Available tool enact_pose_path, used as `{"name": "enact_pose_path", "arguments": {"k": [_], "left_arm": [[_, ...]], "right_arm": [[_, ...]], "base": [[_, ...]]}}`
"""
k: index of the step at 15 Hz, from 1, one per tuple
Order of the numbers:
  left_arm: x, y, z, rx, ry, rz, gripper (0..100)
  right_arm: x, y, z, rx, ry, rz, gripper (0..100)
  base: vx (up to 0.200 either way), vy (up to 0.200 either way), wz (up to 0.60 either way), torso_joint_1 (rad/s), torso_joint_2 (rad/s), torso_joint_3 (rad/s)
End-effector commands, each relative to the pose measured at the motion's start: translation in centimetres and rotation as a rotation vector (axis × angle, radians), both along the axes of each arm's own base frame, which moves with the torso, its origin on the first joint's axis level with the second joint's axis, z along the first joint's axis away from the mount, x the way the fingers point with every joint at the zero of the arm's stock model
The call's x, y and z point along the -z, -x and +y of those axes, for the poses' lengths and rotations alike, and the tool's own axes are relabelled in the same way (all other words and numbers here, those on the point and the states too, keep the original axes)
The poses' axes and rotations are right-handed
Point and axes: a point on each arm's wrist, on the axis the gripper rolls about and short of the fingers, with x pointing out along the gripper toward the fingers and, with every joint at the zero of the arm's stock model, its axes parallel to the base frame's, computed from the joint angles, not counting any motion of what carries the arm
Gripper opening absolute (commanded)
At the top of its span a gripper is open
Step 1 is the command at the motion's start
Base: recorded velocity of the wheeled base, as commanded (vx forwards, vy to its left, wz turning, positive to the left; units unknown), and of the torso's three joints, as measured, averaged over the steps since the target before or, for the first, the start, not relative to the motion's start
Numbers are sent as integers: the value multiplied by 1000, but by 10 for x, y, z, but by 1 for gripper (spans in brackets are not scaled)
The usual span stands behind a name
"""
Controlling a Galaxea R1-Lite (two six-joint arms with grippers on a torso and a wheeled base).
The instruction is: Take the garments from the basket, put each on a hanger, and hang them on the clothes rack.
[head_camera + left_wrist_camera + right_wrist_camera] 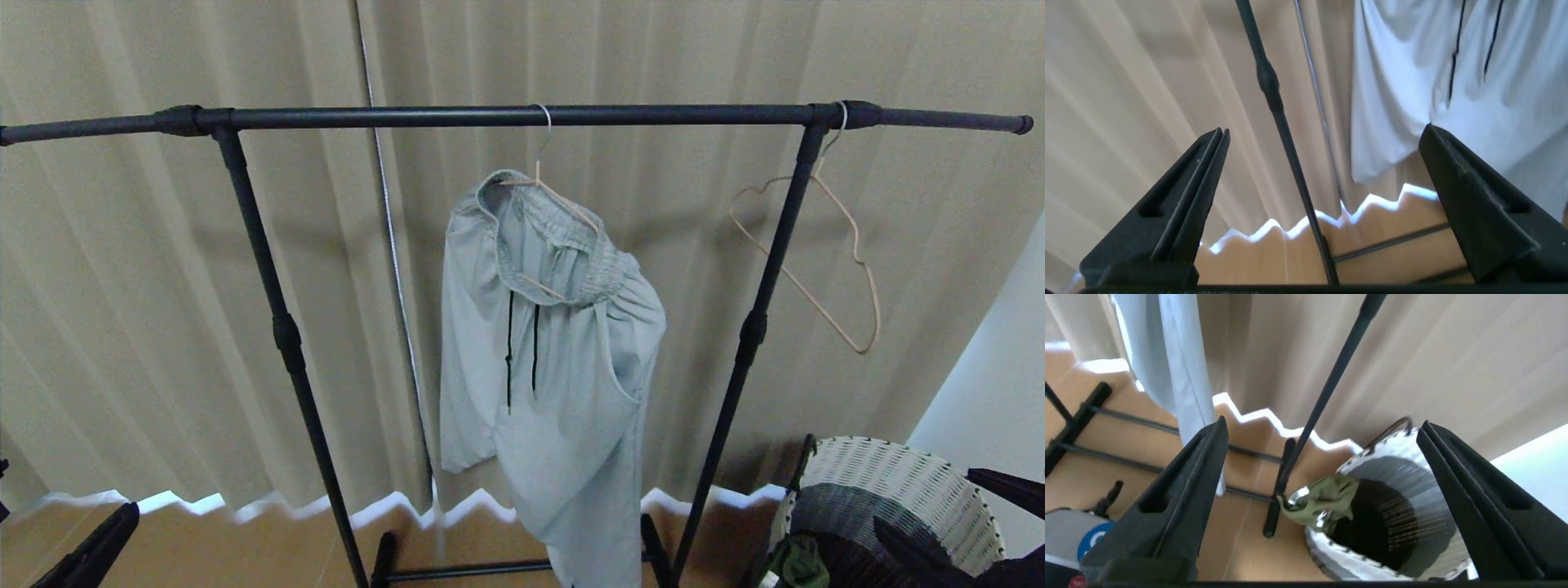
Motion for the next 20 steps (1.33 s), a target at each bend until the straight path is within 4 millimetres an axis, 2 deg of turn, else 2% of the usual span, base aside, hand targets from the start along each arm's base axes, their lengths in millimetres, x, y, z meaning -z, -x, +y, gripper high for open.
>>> {"name": "enact_pose_path", "arguments": {"k": [1,12,20], "left_arm": [[2,0,0,2,0,4,100],[6,0,0,5,-4,19,100],[6,0,-1,28,-5,15,100]], "right_arm": [[1,-1,0,0,5,10,100],[3,-1,0,-1,8,20,100],[4,1,0,-6,5,17,100]], "base": [[0,0,0,-183,481,295],[0,0,0,-126,456,329],[0,0,0,-11,62,48]]}}
